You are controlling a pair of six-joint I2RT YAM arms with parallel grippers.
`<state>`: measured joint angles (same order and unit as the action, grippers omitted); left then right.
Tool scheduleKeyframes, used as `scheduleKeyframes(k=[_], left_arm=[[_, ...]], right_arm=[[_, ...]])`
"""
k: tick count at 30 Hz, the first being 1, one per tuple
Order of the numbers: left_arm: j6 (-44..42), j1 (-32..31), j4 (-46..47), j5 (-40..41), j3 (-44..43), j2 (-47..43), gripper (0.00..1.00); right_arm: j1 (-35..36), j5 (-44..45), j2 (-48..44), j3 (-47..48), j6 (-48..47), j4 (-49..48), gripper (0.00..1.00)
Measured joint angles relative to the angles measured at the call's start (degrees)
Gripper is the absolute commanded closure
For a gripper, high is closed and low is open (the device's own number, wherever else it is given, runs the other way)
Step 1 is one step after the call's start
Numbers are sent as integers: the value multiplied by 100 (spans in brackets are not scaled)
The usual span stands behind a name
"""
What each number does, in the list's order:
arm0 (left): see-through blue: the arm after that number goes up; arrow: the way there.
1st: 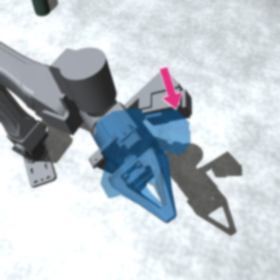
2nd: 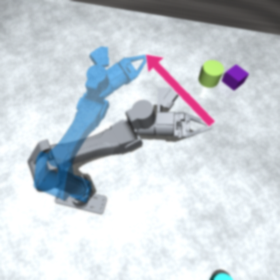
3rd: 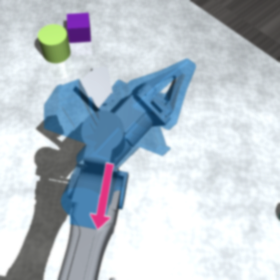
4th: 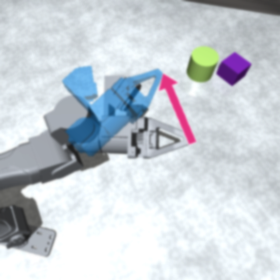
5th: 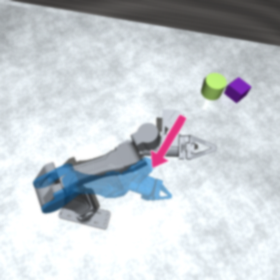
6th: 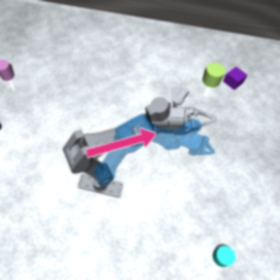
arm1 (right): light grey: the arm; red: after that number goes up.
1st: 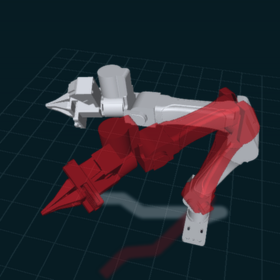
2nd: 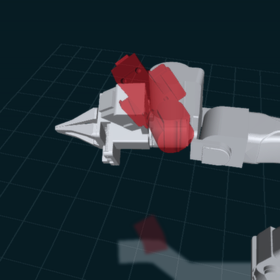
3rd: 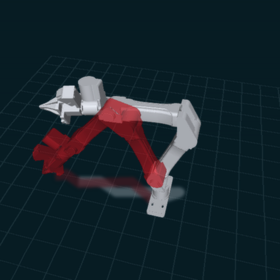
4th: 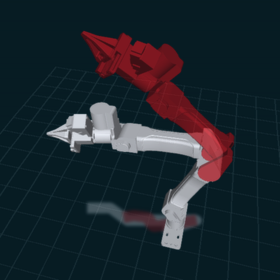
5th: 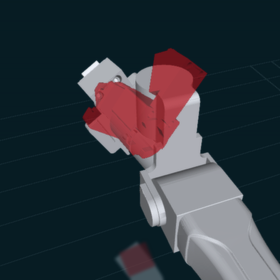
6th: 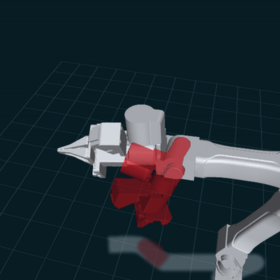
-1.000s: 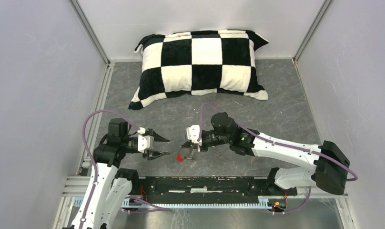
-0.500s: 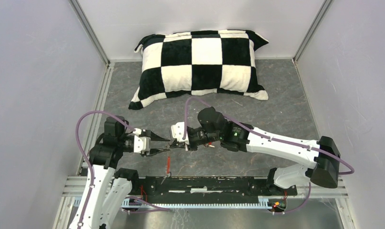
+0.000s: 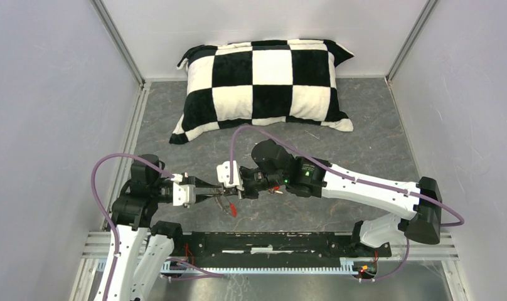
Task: Put the keys on the keyring
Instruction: Adjust the keyring.
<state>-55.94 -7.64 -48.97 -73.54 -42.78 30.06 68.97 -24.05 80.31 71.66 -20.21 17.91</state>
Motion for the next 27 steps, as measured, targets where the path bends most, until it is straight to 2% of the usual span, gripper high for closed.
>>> scheduleKeyframes(k=[4,12,15,16,17,21,23,27], left_arm=[[35,0,-48,0,-37,-2,77],[37,0,-50,0,-46,-13,78],[37,0,-70,7,-46,-13,88],[37,0,-76,2,-46,-13,95],[37,0,-79,-2,-46,-13,97],[42,-11,-79,0,-46,-13,98],[81,-11,-55,2,-46,-9,98],[846,-15,400,-120,-44,20,98]], right_arm=[[4,61,11,37,0,81,99],[92,247,299,577,11,564,99],[140,352,409,780,46,796,98],[149,382,424,824,50,841,97],[155,417,433,868,57,894,95],[188,492,439,901,107,931,78],[192,494,389,822,177,835,73],[240,654,-234,-70,282,-37,64]])
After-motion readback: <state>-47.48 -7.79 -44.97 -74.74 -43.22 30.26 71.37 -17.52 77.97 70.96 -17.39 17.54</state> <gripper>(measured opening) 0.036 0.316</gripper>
